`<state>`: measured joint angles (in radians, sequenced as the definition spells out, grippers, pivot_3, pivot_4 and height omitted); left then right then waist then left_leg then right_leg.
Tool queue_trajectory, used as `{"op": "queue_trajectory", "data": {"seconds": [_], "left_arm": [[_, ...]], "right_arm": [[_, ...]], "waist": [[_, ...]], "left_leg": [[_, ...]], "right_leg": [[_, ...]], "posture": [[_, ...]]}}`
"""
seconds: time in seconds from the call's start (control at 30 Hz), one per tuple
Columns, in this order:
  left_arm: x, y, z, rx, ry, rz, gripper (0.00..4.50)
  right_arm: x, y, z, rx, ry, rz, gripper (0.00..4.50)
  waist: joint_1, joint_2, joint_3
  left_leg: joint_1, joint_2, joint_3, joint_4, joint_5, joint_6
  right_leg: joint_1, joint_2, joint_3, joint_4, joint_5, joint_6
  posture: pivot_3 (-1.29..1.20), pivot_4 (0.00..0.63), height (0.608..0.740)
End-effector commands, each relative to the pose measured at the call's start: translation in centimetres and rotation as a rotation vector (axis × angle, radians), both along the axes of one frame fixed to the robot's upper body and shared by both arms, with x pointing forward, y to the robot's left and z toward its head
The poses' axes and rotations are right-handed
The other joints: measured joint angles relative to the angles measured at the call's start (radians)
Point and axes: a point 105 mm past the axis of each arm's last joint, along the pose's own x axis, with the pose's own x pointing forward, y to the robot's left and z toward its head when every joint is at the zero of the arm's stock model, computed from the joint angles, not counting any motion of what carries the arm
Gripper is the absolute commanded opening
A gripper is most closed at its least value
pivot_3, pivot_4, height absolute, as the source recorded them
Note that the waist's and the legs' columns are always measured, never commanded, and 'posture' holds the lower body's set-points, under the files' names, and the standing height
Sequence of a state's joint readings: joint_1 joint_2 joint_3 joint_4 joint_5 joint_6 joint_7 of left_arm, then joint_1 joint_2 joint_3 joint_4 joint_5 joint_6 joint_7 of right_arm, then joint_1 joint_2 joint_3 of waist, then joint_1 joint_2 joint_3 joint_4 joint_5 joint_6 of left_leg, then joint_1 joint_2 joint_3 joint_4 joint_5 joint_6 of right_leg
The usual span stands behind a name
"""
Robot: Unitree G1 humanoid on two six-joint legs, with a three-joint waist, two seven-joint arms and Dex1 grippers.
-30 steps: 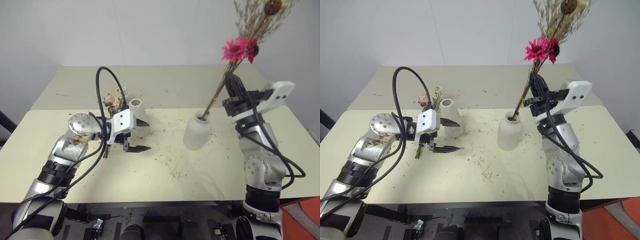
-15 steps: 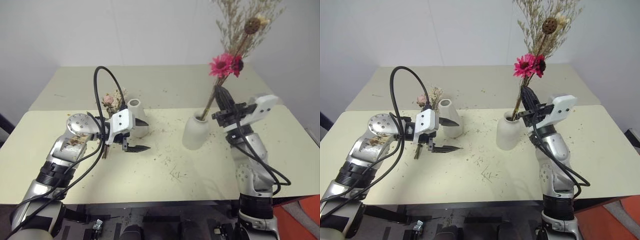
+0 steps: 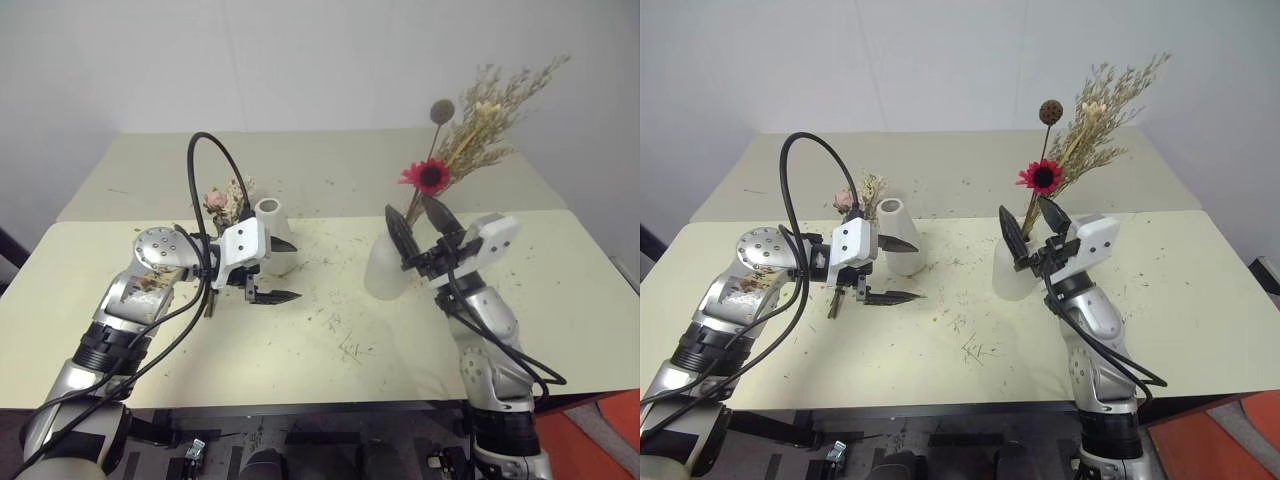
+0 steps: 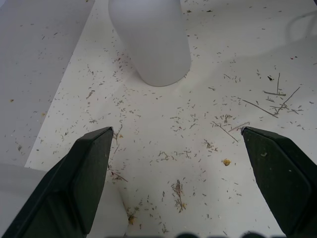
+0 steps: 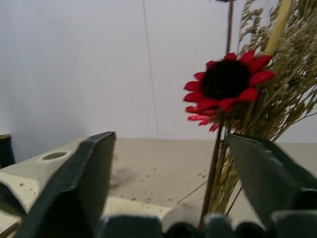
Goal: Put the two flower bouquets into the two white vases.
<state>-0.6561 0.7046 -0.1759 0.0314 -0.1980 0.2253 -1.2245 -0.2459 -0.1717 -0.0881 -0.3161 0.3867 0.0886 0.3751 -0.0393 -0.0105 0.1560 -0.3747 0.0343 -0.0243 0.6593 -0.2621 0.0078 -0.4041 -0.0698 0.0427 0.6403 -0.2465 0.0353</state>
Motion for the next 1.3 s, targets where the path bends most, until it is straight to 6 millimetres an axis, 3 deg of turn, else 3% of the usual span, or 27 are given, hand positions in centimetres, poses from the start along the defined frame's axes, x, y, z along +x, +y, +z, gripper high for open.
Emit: {"op": "queue_trajectory", "data": {"seconds": [0.03,0.27,0.4,0.5,0.63,0.7,0.83,1.0,1.17,1.27,1.3], "left_arm": [[-0.1,0.2,1.2,-0.025,-0.045,0.004,4.5],[-0.1,1.6,2.0,-0.136,-0.035,0.114,4.5],[0.9,3.9,2.4,-0.154,-0.079,0.333,4.5],[2.2,5.5,3.1,-0.138,-0.044,0.57,4.5],[3.5,6.4,4.9,-0.182,0.026,0.766,4.5],[4.1,6.8,4.6,-0.156,0.077,0.843,4.5],[6.1,8.6,1.8,-0.051,0.171,1.082,4.5],[7.2,9.2,-0.4,-0.068,0.33,1.198,4.5],[8.7,10.7,-1.4,-0.049,0.349,1.294,4.5],[9.3,10.5,-1.8,-0.088,0.392,1.291,4.5],[9.5,10.5,-2.0,-0.095,0.408,1.291,4.32]], "right_arm": [[-2.6,0.3,0.8,-0.025,-0.064,0.074,4.49],[-5.6,-0.9,-0.6,-0.16,-0.016,0.1,4.49],[-6.7,-1.4,0.2,-0.229,0.024,0.173,4.49],[-6.3,-1.5,0.1,-0.305,0.16,0.215,4.49],[-4.9,-1.3,-1.2,-0.591,0.403,0.214,4.49],[-5.0,-0.9,-0.3,-0.603,0.413,0.244,4.49],[-4.4,0.2,1.9,-0.568,0.58,0.38,4.49],[-4.1,1.4,3.3,-0.58,0.609,0.4,4.49],[-4.4,1.9,3.5,-0.587,0.607,0.396,4.49],[-4.6,1.8,3.2,-0.592,0.612,0.384,4.49],[-4.6,1.7,3.2,-0.591,0.613,0.378,4.5]], "waist": [[0.003,0.0,0.0],[-0.002,0.0,0.0],[-0.003,0.0,0.0],[0.0,-0.002,0.001],[0.002,-0.005,0.003],[0.004,-0.006,0.003],[-0.001,-0.006,0.003],[0.005,-0.007,0.003],[0.02,-0.007,0.003],[0.025,-0.007,0.003],[0.025,-0.007,0.003]], "left_leg": [[0.0,0.0,0.0,0.0,0.0,0.0],[0.001,0.0,0.0,0.0,0.0,0.0],[0.004,0.0,0.0,0.0,0.0,0.0],[0.005,0.0,0.0,0.0,0.0,0.0],[0.006,-0.001,-0.001,0.001,0.001,-0.001],[0.006,0.0,-0.003,0.001,0.001,-0.002],[0.006,-0.001,-0.002,-0.001,0.001,-0.001],[0.001,0.0,-0.004,-0.001,0.0,0.0],[-0.004,-0.001,-0.004,0.0,0.0,0.0],[-0.005,-0.002,-0.003,0.0,0.0,0.0],[-0.005,-0.002,-0.003,0.0,0.0,0.0]], "right_leg": [[0.0,0.0,0.0,0.0,0.0,0.0],[0.001,0.0,0.001,0.0,0.0,0.0],[0.001,0.001,0.002,-0.001,-0.001,0.0],[0.003,0.0,0.001,0.0,-0.001,0.0],[0.004,0.0,0.001,0.001,-0.001,0.0],[0.004,0.002,0.0,0.0,-0.001,0.0],[0.003,0.001,0.002,-0.001,-0.002,-0.001],[0.0,0.002,0.0,0.0,-0.002,-0.001],[-0.002,0.0,-0.002,-0.001,-0.002,-0.001],[-0.002,-0.002,-0.002,-0.001,-0.002,-0.001],[-0.002,-0.002,-0.002,-0.001,-0.001,-0.001]], "posture": [[0.0,0.15,0.74],[0.0,0.15,0.74],[0.0,0.15,0.74],[0.0,0.15,0.74],[0.0,0.15,0.74],[0.0,0.15,0.74],[0.0,0.15,0.74],[0.0,0.15,0.74],[0.0,0.15,0.74],[0.0,0.15,0.74],[0.0,0.15,0.74]]}}
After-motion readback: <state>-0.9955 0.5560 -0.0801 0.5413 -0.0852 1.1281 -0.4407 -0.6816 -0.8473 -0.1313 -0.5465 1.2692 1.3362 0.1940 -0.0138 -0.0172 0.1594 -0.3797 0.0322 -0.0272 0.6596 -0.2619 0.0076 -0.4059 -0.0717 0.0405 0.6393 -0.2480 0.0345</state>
